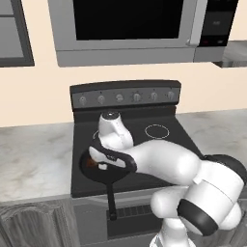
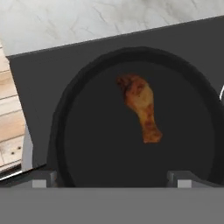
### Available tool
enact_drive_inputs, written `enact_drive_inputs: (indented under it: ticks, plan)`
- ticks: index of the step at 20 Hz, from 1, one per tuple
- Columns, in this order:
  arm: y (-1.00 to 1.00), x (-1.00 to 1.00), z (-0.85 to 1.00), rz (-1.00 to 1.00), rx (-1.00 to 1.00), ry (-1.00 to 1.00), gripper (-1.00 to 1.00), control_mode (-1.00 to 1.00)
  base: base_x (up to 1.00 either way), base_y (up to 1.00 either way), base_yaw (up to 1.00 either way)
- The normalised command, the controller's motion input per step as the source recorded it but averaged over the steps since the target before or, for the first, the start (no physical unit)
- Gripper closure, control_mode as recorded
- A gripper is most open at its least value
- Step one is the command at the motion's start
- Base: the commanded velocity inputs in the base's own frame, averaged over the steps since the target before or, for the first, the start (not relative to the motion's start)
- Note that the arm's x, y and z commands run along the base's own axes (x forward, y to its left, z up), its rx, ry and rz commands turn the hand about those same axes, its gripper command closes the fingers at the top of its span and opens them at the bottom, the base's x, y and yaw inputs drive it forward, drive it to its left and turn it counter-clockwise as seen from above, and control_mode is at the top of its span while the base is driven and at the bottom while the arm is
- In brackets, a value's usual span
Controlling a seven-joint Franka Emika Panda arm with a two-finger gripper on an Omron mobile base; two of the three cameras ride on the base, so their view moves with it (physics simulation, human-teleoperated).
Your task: Take the chicken drumsticks from the pan and place one on each plate on the dining counter.
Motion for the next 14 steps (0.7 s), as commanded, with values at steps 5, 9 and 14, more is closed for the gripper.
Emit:
enact_drive_inputs:
  ticks: [5, 9, 14]
  plan:
    - [0.58, 0.12, -0.37, 0.03, -0.17, 0.00, -1.00, -1.00, 0.00, 0.00, 0.00]
    - [0.43, 0.22, -0.28, 0.00, -0.13, 0.00, -1.00, -1.00, 0.00, 0.00, 0.00]
    - [0.02, 0.32, -0.11, 0.01, -0.03, -0.01, -1.00, -1.00, 0.00, 0.00, 0.00]
